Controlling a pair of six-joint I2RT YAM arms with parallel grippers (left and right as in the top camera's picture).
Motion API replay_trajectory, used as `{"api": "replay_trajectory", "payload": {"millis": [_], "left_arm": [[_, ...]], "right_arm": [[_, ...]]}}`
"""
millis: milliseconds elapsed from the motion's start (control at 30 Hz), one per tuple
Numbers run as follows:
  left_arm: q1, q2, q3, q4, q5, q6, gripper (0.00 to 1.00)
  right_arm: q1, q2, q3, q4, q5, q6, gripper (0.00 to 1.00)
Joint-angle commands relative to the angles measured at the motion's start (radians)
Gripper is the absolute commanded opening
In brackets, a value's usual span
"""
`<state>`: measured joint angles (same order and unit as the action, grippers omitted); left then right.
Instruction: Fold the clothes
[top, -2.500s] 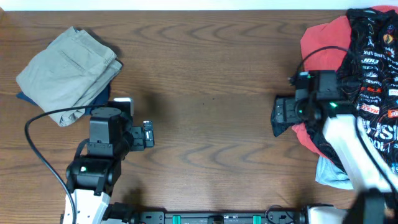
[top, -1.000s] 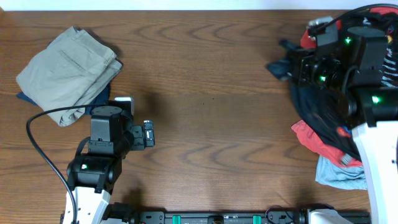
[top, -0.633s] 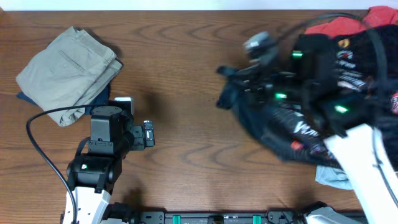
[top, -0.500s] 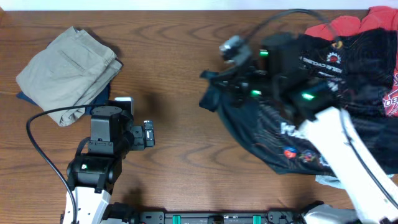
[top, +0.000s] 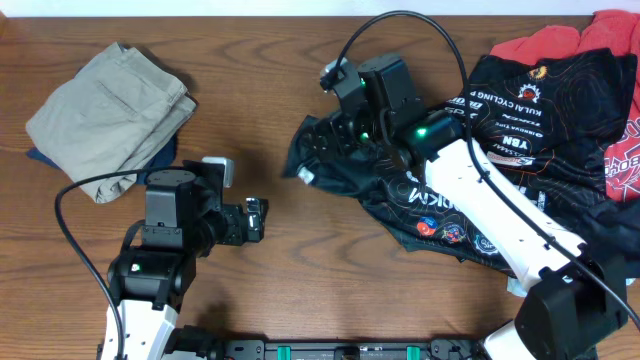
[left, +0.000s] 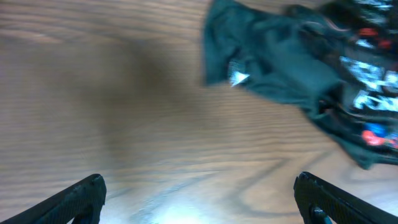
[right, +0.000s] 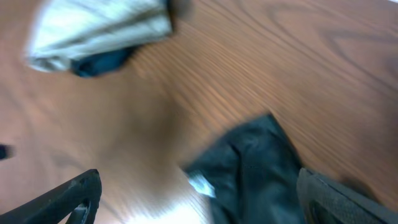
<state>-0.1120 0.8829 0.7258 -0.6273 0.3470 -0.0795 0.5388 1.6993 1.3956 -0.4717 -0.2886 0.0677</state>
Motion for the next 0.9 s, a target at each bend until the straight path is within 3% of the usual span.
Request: {"api": "replay_trajectory", "payload": {"millis": [0, 233, 467, 700, 867], "left_arm": [[0.000, 0.023, 0.018, 0.031, 0.149, -0.018, 0.98], [-0.080, 0.145, 0.018, 0.150, 0.166, -0.151, 0.98], [-0.244, 0.338, 0.018, 0.292, 0.166, -0.267, 0.98], [-0.372, 0.575, 0.018, 0.524, 0.166, -0.502, 0.98], [-0.446, 0.725, 0.018, 0.704, 0.166, -0.597, 0.98]], "right_arm": [[-0.056, -0.051, -0.002, -0.073, 0.206, 0.015, 0.99], [-0.196, -0.179, -0.002, -0.291, 0.247, 0.014, 0.99], [-0.336, -0.267, -0.002, -0.487, 0.248, 0.006, 0.99], [-0.449, -0.280, -0.002, -0.579, 0.247, 0.007, 0.99], [-0.492, -0.280, -0.002, -0.605, 0.248, 0.006, 0.99]]}}
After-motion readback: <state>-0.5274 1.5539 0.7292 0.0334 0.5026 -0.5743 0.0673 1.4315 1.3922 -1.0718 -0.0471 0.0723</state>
